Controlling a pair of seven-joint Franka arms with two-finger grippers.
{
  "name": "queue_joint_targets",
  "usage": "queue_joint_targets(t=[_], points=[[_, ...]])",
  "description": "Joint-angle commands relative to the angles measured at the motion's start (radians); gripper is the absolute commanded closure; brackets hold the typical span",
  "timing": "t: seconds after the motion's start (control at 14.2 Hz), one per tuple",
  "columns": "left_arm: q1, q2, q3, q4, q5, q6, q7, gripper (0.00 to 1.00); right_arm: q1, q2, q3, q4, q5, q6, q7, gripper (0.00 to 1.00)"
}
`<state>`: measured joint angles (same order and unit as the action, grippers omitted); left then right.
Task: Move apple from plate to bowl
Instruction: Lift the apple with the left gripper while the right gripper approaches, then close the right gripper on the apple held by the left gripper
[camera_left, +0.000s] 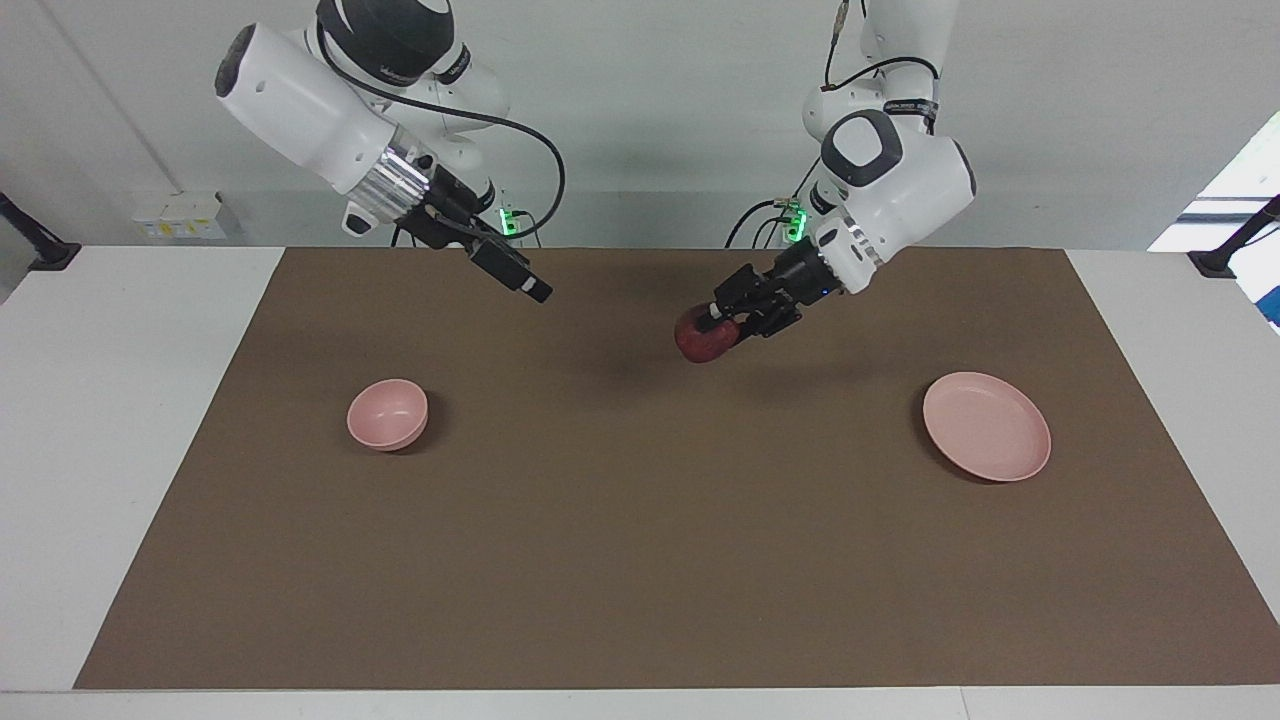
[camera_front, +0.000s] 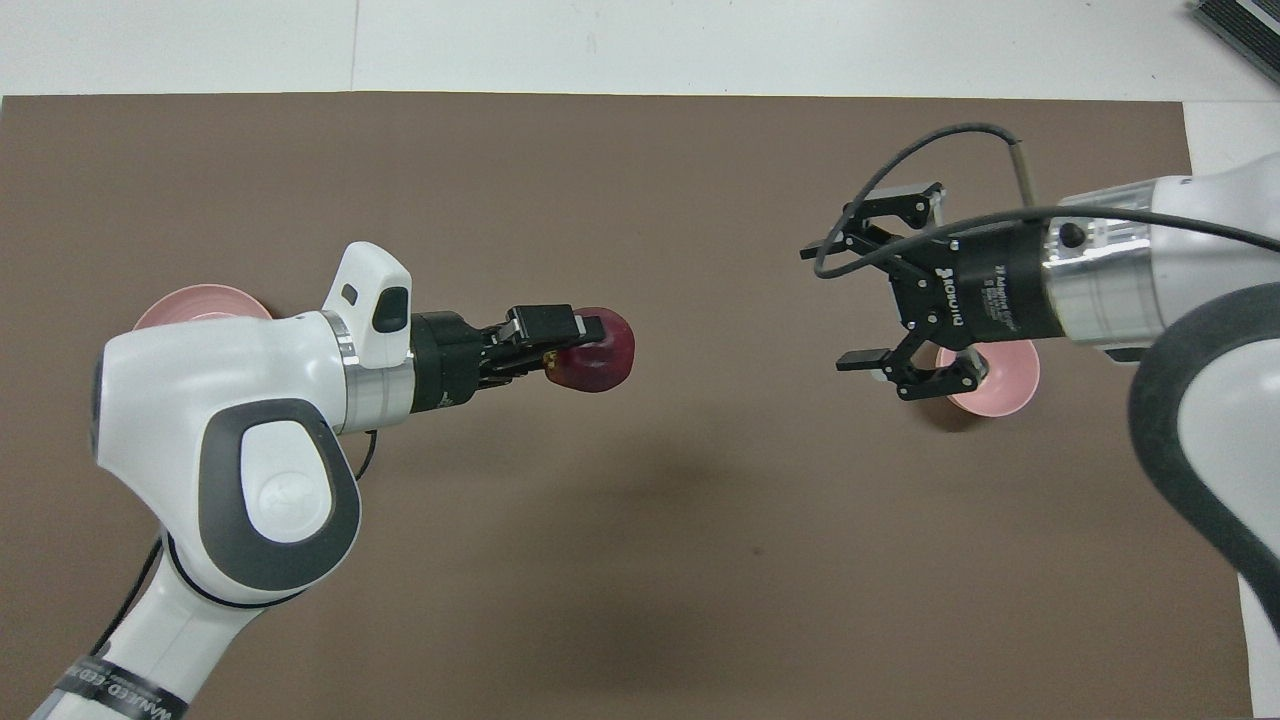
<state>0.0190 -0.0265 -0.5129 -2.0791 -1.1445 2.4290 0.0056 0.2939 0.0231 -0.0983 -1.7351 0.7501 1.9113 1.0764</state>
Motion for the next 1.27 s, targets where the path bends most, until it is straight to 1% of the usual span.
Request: queue_joint_targets(t=[0.0,0.14,0.28,0.42,0.84,1.2], points=[[0.001,-0.010,-0.054,0.004,-0.082,0.099,-0.007,1.00,0.034,0.033,0.002,-0.007,0.086,0.069,0.060,0.00],[0.001,-0.010,-0.090,0.007,-0.122,0.178,-0.006,1.00,0.037,0.063,0.002,-0.007,0.135,0.074,0.063,0.00],[0.001,-0.010,-0.124,0.020,-0.138,0.257,-0.006,1.00,0.037,0.084,0.005,-0.009,0.156,0.071,0.062,0.00],[0.001,-0.018,-0.133,0.025,-0.145,0.269,-0.006,1.00,0.056,0.095,0.006,-0.014,0.187,0.072,0.062,0.00],[-0.001,-0.033,-0.156,0.031,-0.150,0.295,-0.007,1.00,0.108,0.104,0.006,-0.018,0.170,0.081,0.019,0.00],[-0.001,-0.035,-0.157,0.025,-0.150,0.297,-0.007,1.00,0.110,0.116,0.006,-0.017,0.160,0.094,-0.001,0.00]])
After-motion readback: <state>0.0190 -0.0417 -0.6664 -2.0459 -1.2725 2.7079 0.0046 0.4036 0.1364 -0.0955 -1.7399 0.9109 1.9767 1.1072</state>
